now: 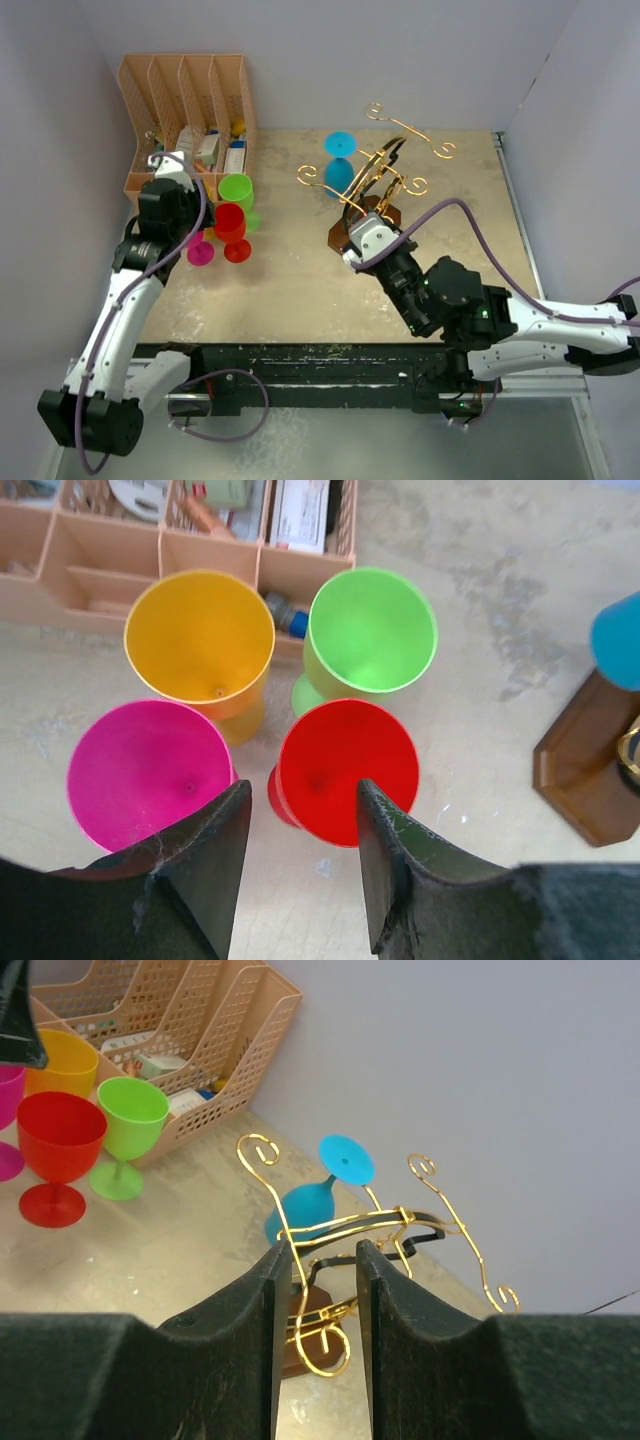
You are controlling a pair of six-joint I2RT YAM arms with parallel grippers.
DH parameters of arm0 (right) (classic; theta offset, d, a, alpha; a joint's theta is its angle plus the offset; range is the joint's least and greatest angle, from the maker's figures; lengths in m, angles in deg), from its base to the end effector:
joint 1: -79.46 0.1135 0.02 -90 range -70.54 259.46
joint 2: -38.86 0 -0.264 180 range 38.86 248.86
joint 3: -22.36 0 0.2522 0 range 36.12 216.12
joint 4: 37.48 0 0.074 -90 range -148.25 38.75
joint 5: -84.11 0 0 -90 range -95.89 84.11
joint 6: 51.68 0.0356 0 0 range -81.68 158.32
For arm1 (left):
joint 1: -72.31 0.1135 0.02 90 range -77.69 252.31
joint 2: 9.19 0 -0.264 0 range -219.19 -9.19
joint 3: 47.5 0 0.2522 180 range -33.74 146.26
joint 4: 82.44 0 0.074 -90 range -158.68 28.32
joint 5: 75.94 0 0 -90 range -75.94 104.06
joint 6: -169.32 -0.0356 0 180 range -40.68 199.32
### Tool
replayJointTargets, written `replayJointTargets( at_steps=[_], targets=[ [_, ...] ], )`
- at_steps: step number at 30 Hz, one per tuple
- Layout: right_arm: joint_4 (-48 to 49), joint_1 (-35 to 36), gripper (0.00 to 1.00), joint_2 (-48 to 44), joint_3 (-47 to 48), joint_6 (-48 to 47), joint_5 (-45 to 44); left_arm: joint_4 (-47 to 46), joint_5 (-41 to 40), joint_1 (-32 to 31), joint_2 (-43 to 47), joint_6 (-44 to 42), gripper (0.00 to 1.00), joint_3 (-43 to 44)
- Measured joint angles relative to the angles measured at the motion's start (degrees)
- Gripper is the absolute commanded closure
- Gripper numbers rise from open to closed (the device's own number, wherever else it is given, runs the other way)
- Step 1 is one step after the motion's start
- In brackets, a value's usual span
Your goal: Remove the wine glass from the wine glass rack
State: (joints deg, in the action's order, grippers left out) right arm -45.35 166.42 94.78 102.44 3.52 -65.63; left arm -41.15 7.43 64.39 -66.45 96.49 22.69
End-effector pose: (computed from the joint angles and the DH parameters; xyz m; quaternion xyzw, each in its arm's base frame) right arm 0.0408 0.1885 0.4612 -0.2604 0.6012 0.0367 0.7545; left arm 0.2177 -0.0261 0.3400 -0.0987 0.8522 -0.0626 0.5101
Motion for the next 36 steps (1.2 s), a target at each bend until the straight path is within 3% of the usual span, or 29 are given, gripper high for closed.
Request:
replayJointTargets(
  at_steps=[6,12,15,18,21,24,27,31,36],
  targets=[
    [-7.6,-8.4,0.59,5.4,9.5,7.1,5.8,-2.7,0.2,0.0,9.0,0.7,0.5,-2.4],
    [-20.8,-18.9,0.59,20.5,32.0,15.4,12.0,-3.9,-0.2,0.0,13.4,1.3,0.5,-3.3],
    [-29.9,-31.7,0.6,31.9,49.7,24.9,23.5,-4.0,-0.1,0.0,13.3,1.3,0.5,-3.6],
    [-36.0,-44.7,0.64,38.5,59.3,34.5,35.7,-4.0,0.1,0.0,12.5,1.3,0.5,-3.6],
    [-39.5,-57.1,0.66,44.6,67.0,47.3,54.3,-3.9,0.4,0.0,12.3,1.3,0.5,-3.8],
    [-38.9,-68.8,0.64,47.2,67.2,56.8,68.5,-3.9,0.5,0.0,12.5,1.4,0.5,-3.8],
    [-38.1,-74.0,0.63,50.8,67.2,63.9,79.9,-3.9,0.7,0.0,13.1,1.6,0.5,-3.8],
    [-38.5,-73.9,0.62,56.0,67.2,68.9,90.7,-3.9,0.9,0.0,13.3,1.7,0.5,-3.8],
    [-40.1,-72.5,0.61,58.2,65.0,70.2,95.9,-3.9,1.0,0.0,13.3,1.7,0.5,-3.8]
  ],
)
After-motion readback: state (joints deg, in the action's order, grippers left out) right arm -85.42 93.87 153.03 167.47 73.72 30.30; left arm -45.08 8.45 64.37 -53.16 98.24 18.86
